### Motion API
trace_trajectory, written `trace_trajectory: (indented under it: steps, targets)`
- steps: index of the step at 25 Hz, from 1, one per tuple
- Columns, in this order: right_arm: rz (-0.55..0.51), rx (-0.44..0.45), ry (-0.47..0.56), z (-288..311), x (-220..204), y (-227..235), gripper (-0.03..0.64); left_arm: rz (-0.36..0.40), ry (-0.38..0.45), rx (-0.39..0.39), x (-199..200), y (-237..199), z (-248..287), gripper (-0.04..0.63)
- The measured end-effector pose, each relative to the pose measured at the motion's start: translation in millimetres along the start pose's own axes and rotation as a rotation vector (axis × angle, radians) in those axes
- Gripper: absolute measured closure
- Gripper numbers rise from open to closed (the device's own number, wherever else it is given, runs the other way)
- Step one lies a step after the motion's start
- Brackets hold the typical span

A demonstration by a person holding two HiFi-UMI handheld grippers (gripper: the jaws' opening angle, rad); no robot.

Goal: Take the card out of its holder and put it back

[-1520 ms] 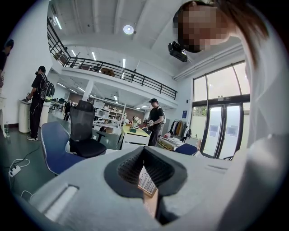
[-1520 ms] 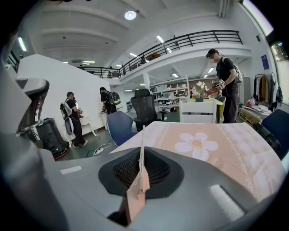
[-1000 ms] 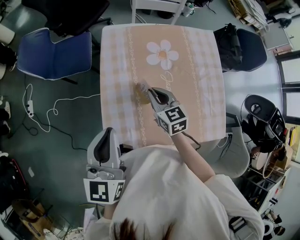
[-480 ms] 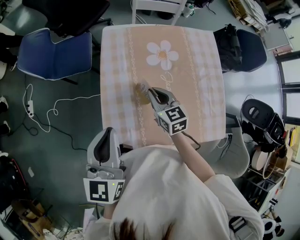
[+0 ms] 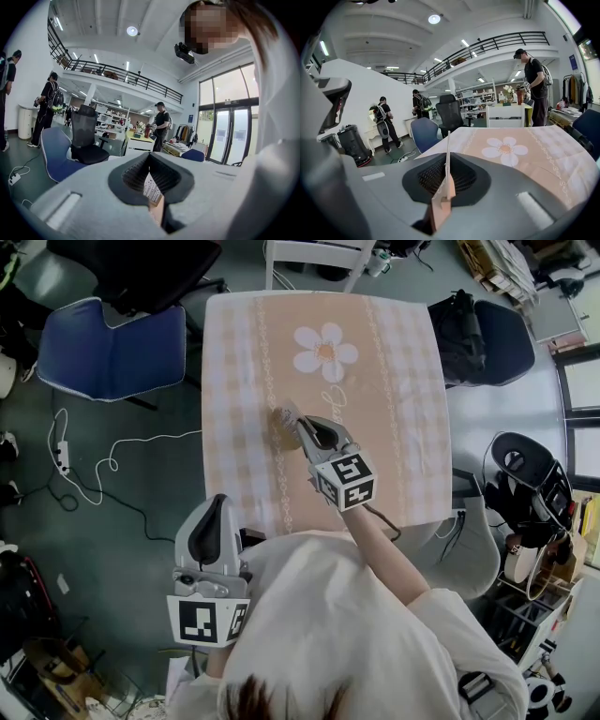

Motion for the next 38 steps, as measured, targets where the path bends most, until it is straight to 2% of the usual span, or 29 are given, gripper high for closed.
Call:
trace_trajectory:
  steps: [15,19,26,36,38]
  targets:
    - [0.012,-0.003,0.008,2,-2,3,0.600,0.017,-0.012,0.014,0,-2,-2,0.595]
    - [0.027,0.031,0.021,1,-3,2,0.598,0.030,-0.015,0.038,2,-6,-6,0.595]
    - [0.041,0.050,0.052,0,7,1,0.529,0.043,-0.010,0.062,3,-11,-13,0.595]
    - [0.061,0.014,0.192,-25,44,8,0.523,0.055,0.005,0.060,6,-11,-16,0.595]
    - [0.067,0.013,0.233,-35,54,9,0.539,0.058,0.008,0.059,7,-11,-16,0.595]
Point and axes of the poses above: the fingertips, and each gripper's own axes: z forward along the fingers, y to its right, x out of its top, the point moved 10 cm from there along -z, backward along the fingers, and after that the axes turned 7 degrees about -x, right-handed, at the moved point
